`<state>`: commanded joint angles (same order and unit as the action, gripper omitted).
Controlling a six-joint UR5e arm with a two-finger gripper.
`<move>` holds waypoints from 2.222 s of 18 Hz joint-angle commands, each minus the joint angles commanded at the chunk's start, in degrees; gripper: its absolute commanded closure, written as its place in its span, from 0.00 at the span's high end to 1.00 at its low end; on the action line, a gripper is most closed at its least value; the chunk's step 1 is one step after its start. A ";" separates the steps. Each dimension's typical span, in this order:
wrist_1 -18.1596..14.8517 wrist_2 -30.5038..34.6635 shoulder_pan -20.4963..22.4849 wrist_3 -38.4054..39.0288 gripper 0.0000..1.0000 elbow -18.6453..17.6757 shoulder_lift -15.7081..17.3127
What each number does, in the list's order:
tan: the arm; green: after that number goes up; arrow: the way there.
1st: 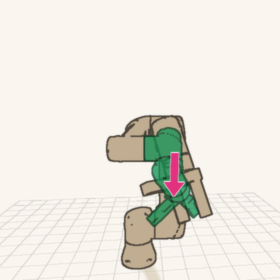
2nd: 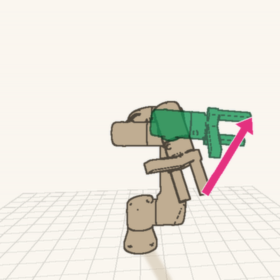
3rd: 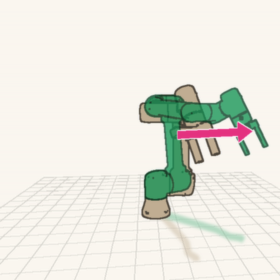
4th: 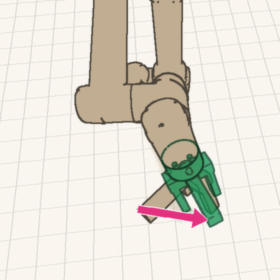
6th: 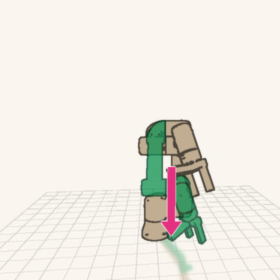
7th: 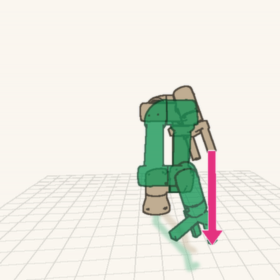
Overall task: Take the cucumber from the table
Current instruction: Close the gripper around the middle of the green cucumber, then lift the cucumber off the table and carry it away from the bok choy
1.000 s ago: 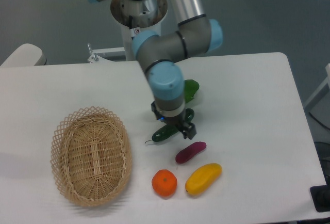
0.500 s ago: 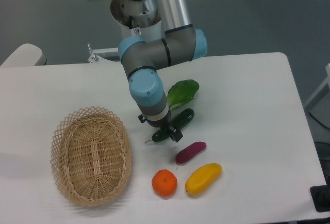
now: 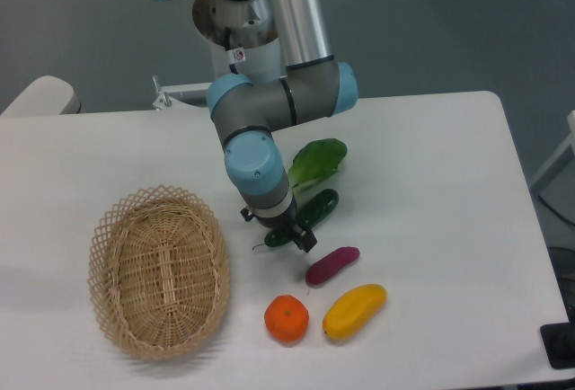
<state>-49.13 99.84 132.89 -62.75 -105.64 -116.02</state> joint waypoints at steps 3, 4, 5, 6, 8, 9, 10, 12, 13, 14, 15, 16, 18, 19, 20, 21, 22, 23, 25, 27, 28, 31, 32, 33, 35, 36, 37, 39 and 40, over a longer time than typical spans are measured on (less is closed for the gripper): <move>-0.09 -0.09 0.17 -0.44 0.67 0.17 0.17; -0.09 -0.09 0.26 -0.44 0.53 0.26 0.26; -0.17 -0.09 0.35 -0.53 0.42 0.61 0.26; -0.26 -0.09 0.44 -0.62 0.32 0.79 0.35; -0.18 -0.09 0.53 -0.70 0.21 0.88 0.26; -0.26 -0.09 0.53 -0.79 0.21 1.23 0.35; -0.35 -0.17 0.70 -0.79 0.21 1.58 0.35; -0.35 -0.17 0.97 -0.79 0.21 1.76 0.35; -0.44 -0.09 1.05 -0.88 0.20 2.19 0.44; -0.87 -0.09 1.23 -1.32 0.20 3.07 0.53; -1.40 -0.09 1.58 -2.02 0.20 4.29 0.61; -1.58 -0.09 1.93 -3.33 0.20 5.70 0.88; -3.77 -0.26 3.42 -6.75 0.20 9.64 1.14; -5.78 -0.61 4.21 -8.25 0.20 12.71 1.06; -8.76 -0.79 4.83 -9.39 0.20 15.96 1.05; -12.18 -0.97 5.44 -10.02 0.20 18.95 0.97; -15.35 -0.97 6.06 -10.11 0.20 22.03 0.88; -18.25 -1.49 6.67 -10.11 0.20 25.19 0.53; -21.26 -3.94 8.78 -11.77 0.20 29.60 -0.17; -21.71 -6.93 11.33 -15.80 0.20 31.28 0.00; -21.80 -8.25 12.64 -17.74 0.20 31.81 0.09; -24.16 -9.93 16.07 -23.36 0.20 32.25 0.61; -24.60 -9.93 16.95 -25.29 0.20 32.26 0.70; -24.70 -10.11 17.75 -26.71 0.20 32.26 0.96; -25.05 -10.28 18.63 -27.86 0.20 32.26 1.05; -25.14 -10.28 18.63 -28.21 0.20 32.26 1.05; -25.14 -10.28 18.72 -28.30 0.20 32.26 1.05; -25.05 -10.37 18.99 -28.39 0.20 32.34 1.05; -25.05 -10.55 18.99 -28.48 0.20 32.34 1.05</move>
<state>-74.18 89.30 151.87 -91.23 -73.30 -114.96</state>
